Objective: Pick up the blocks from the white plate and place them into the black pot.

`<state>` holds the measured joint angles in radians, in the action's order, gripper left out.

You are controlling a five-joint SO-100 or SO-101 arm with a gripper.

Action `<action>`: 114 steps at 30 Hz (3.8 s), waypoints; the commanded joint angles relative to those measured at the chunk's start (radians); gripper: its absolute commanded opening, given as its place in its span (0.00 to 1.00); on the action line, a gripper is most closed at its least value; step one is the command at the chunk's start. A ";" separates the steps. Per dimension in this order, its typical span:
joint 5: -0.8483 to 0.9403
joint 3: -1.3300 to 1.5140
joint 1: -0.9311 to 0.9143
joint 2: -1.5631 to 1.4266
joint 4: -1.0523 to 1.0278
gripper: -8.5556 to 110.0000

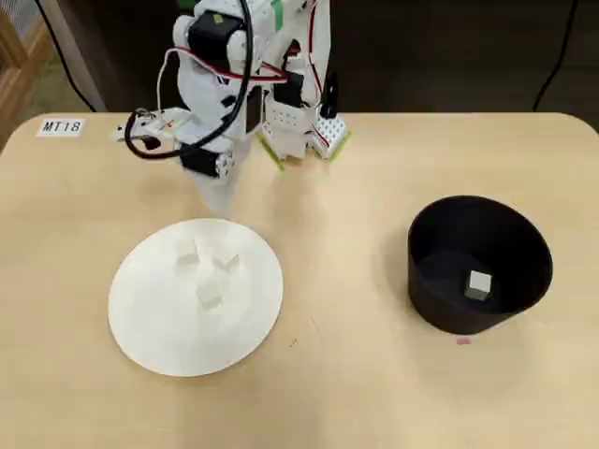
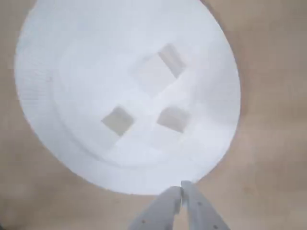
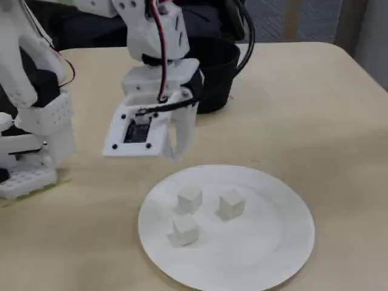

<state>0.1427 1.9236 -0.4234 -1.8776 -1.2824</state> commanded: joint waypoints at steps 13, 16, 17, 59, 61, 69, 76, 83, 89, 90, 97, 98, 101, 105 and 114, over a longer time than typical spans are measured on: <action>-0.431 -0.140 -0.161 0.270 0.057 0.05; -0.387 -0.235 -0.156 0.347 0.014 0.15; -0.377 -0.256 -0.156 0.356 -0.002 0.19; -0.428 -0.385 -0.173 0.529 0.109 0.05; -0.380 -0.407 -0.163 0.482 0.150 0.05; -0.084 -0.417 0.064 0.170 0.357 0.05; 0.103 -0.417 0.454 -0.028 0.287 0.05; 0.273 -0.359 0.842 -0.081 0.245 0.05; 0.302 -0.156 1.023 -0.103 0.399 0.05; 0.310 -0.133 1.042 -0.097 0.417 0.05; 0.324 -0.017 1.085 -0.043 0.511 0.05; 0.322 -0.012 1.080 -0.035 0.512 0.08; 0.342 -0.006 1.065 -0.032 0.514 0.22; 0.333 -0.005 1.034 -0.035 0.517 0.30; 0.293 -0.014 0.931 -0.077 0.492 0.14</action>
<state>0.4541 1.9251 0.5461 -1.9083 -0.7808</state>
